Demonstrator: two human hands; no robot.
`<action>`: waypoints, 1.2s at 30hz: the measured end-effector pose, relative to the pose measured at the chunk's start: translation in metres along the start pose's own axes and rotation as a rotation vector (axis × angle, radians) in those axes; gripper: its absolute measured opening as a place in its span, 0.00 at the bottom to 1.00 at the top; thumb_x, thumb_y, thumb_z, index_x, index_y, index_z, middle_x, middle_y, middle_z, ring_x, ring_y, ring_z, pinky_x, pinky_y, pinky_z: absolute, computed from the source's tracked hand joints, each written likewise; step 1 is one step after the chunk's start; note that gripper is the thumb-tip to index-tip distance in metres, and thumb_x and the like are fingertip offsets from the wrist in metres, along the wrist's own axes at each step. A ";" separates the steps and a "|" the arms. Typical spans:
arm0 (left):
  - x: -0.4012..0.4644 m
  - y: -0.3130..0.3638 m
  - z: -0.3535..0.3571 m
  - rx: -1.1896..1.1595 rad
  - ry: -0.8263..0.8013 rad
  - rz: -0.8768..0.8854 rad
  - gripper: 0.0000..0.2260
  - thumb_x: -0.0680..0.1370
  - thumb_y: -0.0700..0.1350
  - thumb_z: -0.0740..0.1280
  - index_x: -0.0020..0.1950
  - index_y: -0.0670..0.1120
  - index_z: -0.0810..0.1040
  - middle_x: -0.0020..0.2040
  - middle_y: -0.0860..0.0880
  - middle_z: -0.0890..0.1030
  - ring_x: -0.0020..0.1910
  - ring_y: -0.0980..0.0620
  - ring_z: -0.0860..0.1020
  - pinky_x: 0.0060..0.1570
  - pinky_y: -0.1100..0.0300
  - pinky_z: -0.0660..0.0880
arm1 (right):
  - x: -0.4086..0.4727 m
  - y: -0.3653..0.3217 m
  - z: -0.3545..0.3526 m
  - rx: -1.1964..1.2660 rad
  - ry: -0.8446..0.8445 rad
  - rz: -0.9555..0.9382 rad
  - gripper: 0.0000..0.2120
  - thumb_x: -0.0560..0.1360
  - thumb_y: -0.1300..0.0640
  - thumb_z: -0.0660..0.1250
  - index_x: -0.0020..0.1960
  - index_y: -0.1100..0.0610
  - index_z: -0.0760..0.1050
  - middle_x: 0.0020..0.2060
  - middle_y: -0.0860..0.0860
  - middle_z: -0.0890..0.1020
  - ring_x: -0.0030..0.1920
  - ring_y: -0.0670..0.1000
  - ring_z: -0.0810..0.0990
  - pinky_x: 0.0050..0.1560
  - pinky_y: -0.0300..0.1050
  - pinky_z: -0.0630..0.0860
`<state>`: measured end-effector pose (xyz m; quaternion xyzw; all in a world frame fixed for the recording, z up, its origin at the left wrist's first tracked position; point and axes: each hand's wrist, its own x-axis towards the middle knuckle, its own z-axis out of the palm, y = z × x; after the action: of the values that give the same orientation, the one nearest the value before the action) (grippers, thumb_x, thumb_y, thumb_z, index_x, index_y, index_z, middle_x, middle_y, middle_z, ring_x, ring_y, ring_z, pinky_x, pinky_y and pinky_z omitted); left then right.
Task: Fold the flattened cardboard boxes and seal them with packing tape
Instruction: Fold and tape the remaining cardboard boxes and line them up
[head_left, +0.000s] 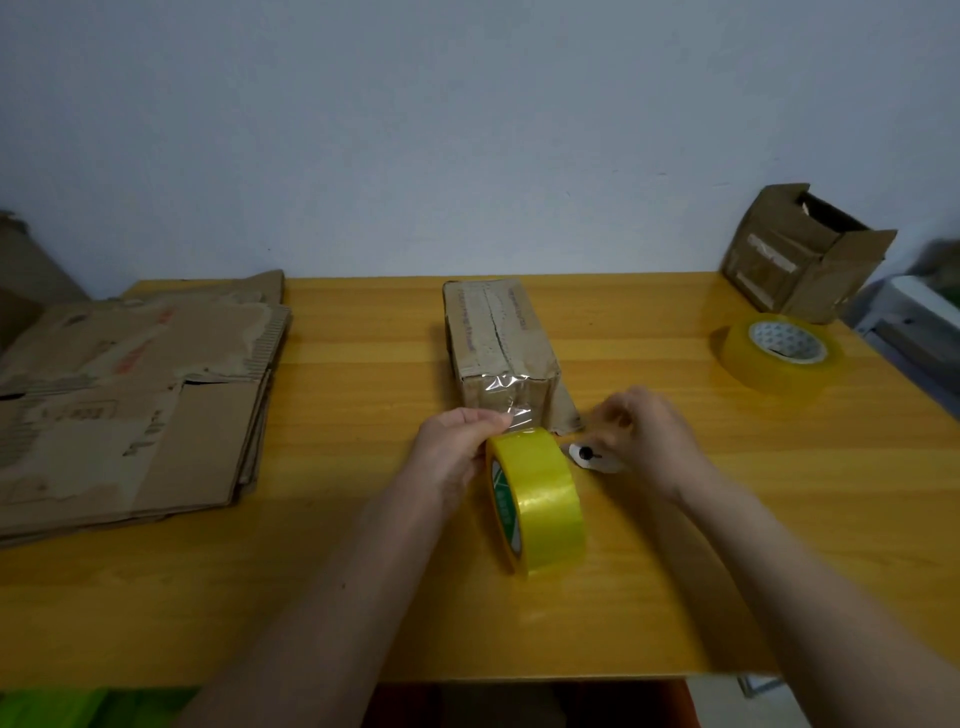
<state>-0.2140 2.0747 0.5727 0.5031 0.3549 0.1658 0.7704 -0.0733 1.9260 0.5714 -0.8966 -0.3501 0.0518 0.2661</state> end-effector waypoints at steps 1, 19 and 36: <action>0.001 0.000 0.000 0.002 -0.003 0.001 0.04 0.74 0.34 0.70 0.41 0.40 0.77 0.41 0.41 0.81 0.40 0.48 0.79 0.45 0.57 0.77 | 0.002 -0.010 -0.004 -0.013 0.122 -0.091 0.06 0.72 0.54 0.72 0.48 0.54 0.79 0.44 0.48 0.74 0.49 0.50 0.73 0.44 0.42 0.65; -0.004 -0.001 -0.019 0.086 -0.143 0.089 0.04 0.74 0.39 0.72 0.41 0.46 0.78 0.40 0.46 0.80 0.43 0.48 0.76 0.51 0.51 0.73 | 0.056 -0.057 0.013 0.237 -0.060 -0.386 0.23 0.69 0.58 0.75 0.63 0.53 0.77 0.66 0.47 0.73 0.69 0.48 0.60 0.67 0.35 0.50; -0.048 0.043 -0.072 0.300 0.568 0.611 0.06 0.74 0.48 0.73 0.40 0.48 0.81 0.48 0.48 0.82 0.48 0.53 0.80 0.48 0.58 0.77 | 0.035 -0.070 0.008 0.280 -0.074 -0.328 0.23 0.69 0.64 0.74 0.62 0.55 0.78 0.65 0.46 0.72 0.65 0.43 0.62 0.73 0.44 0.58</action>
<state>-0.2946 2.1115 0.6123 0.6257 0.4078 0.4643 0.4760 -0.0910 1.9955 0.6033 -0.7794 -0.4903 0.0890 0.3798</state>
